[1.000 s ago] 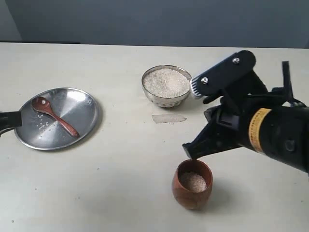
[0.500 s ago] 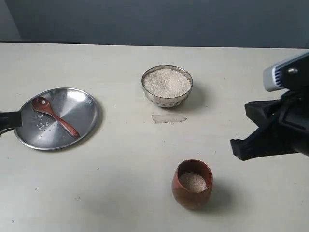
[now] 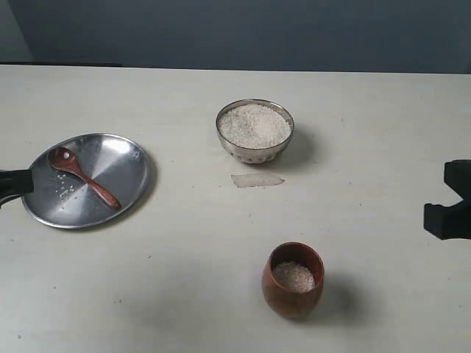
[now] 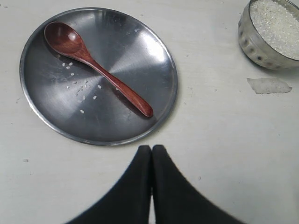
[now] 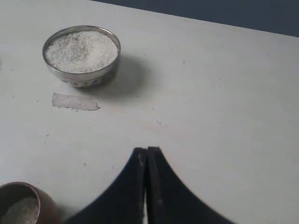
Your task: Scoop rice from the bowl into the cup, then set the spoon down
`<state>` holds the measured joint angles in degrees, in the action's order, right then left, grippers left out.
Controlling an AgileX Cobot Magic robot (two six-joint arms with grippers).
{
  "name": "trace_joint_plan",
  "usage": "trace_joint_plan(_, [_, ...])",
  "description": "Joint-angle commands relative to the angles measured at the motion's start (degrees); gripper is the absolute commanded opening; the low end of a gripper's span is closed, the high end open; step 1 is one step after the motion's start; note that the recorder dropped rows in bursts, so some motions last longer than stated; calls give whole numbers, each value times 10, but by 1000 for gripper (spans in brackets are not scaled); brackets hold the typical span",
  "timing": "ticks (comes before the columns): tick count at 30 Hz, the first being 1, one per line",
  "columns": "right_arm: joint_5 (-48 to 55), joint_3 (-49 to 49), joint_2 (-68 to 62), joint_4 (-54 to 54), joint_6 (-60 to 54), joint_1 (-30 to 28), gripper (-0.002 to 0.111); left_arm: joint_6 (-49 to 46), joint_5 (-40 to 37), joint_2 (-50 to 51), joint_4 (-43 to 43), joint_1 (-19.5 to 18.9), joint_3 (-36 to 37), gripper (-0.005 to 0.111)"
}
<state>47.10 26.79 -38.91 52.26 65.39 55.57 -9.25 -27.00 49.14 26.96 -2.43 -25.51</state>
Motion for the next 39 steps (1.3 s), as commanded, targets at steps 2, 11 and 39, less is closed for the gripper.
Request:
trace_joint_plan(2, [-11, -3, 2, 3, 0, -2, 0, 0, 0, 2, -2, 3, -2, 0])
trace_joint_plan(11, [-12, -3, 38, 1, 0, -3, 0, 0, 0, 2, -2, 3, -2, 0])
trace_joint_plan(39, [-29, -3, 232, -4, 1, -418, 0, 0, 0, 2, -2, 3, -2, 0])
